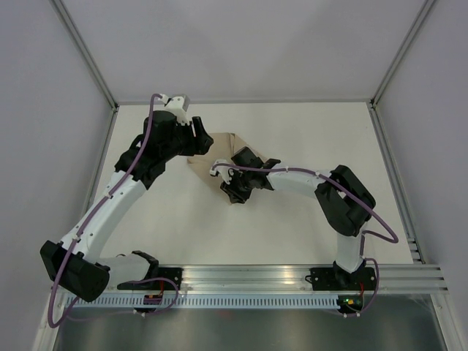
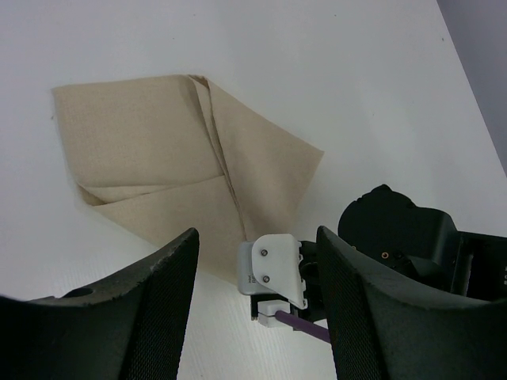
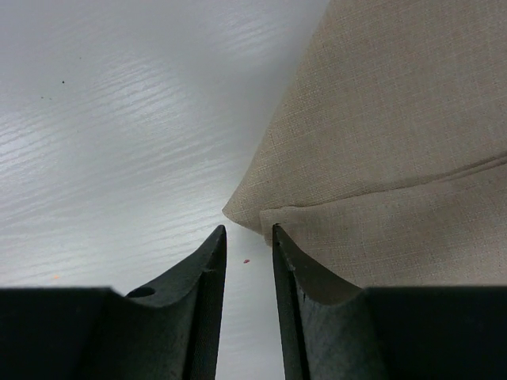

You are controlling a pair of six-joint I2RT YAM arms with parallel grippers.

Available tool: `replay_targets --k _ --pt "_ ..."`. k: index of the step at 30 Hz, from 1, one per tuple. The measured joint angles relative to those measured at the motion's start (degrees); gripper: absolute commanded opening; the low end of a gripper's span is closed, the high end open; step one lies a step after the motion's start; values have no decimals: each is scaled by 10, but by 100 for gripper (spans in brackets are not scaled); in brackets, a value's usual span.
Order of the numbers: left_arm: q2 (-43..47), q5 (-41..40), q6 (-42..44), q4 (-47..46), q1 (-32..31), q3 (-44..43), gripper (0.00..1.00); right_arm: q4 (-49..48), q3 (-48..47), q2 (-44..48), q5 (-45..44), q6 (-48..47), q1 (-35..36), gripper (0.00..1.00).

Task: Fold the napkin, place the utensils inside, and roll it up
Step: Fold the napkin at the center of the board.

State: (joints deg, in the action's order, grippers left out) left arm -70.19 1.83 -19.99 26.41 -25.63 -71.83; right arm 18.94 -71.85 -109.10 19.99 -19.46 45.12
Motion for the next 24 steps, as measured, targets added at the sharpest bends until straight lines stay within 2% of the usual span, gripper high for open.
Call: replay_targets --k 11,18,24 --pt "0 -6 -17 -5 0 1 67 15 -42 -7 8 4 -1 37" --pt "5 -53 -54 -22 2 19 66 17 -113 -6 10 27 -35 37" --pt "13 -104 -125 -48 30 68 54 17 -163 -6 -6 52 -118 37"
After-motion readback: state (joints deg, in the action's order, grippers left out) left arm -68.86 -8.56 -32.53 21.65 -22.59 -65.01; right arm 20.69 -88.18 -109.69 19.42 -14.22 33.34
